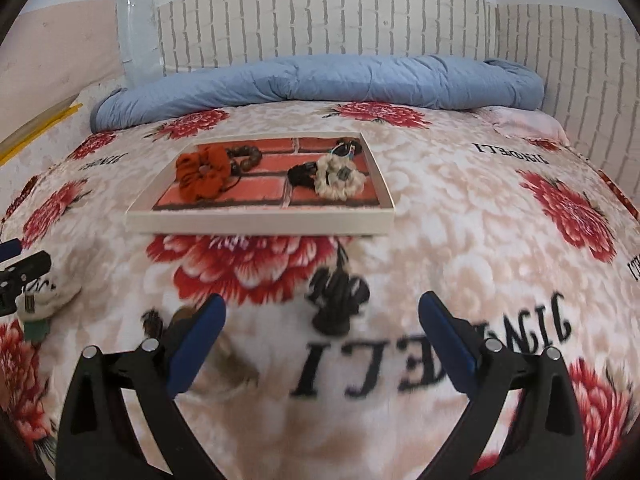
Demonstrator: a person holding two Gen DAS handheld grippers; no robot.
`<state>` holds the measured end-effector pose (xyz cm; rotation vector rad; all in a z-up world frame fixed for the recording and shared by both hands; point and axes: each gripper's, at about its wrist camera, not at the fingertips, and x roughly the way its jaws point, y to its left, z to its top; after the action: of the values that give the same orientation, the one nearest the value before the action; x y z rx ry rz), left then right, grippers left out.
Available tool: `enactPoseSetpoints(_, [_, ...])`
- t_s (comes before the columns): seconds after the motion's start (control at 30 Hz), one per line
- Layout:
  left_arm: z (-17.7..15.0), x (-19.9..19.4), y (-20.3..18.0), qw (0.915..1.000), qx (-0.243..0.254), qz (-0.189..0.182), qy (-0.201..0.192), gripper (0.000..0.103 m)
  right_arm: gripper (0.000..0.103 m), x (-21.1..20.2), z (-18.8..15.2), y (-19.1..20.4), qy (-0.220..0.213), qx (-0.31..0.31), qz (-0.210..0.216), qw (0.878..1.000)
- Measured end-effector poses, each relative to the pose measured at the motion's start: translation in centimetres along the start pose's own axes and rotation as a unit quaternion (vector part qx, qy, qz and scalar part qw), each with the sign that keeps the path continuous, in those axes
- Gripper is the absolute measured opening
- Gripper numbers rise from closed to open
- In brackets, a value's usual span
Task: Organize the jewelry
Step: 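Move left gripper to the white felt pouch while right gripper approaches the white-strap watch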
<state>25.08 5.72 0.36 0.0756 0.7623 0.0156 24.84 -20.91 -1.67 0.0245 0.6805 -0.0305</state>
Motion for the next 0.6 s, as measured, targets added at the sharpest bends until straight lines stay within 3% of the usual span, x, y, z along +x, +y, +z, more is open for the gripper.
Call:
enactPoseSetpoints(0.3, [-5.3,-1.3,3.0,0.9996,-0.029,0.003,0.002,0.098,0.095,-0.8,-3.7,0.9,0.008,-0.008,-0.010,1.000])
enactPoseSetpoints(0.6, [-6.3,0.7,5.1,0.9988,-0.043,0.008,0.020,0.098,0.095,0.2,-4.3,2.4,0.028,-0.041,-0.015,0.999])
